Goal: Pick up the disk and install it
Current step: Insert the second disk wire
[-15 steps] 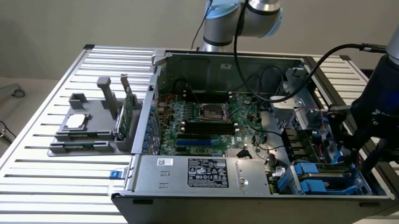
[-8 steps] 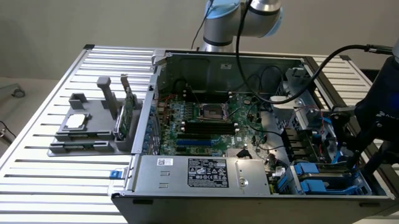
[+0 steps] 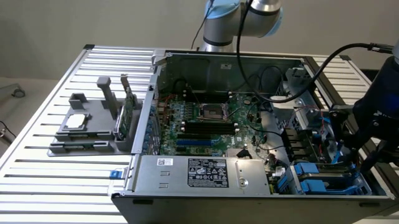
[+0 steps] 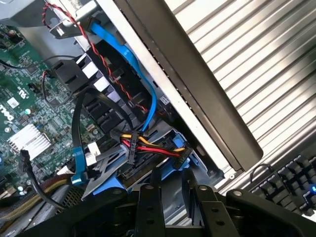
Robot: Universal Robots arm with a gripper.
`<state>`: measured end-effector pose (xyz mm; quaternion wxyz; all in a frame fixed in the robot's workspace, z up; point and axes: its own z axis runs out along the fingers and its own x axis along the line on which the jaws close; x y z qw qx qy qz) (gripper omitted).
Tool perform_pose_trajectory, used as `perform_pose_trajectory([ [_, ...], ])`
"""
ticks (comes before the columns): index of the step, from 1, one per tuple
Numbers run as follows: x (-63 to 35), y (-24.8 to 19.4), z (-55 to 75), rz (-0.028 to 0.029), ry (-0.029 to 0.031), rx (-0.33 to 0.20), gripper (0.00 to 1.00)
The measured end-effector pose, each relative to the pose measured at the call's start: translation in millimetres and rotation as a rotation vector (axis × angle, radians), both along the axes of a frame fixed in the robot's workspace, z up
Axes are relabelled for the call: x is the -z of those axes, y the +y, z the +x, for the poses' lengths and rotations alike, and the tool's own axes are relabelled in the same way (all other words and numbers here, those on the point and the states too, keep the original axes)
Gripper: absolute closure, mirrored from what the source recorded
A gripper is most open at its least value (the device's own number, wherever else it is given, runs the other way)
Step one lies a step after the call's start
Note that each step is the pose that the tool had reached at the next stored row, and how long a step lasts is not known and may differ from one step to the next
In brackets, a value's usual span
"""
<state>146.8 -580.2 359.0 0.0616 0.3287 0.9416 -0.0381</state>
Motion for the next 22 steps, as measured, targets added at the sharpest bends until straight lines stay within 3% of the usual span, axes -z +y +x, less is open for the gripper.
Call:
perform_pose_trajectory([
  [4, 0.9, -0.1, 0.0, 0.0233, 0.0000, 0.026, 0.69],
  [7, 1.1, -0.4, 0.0, 0.0332, -0.0001, 0.044, 0.69],
  [11, 1.1, -2.1, 1.2, 0.0349, -0.0003, 0.058, 0.69],
  [22, 1.8, -12.8, 3.1, 0.0367, -0.0008, 0.091, 0.69],
])
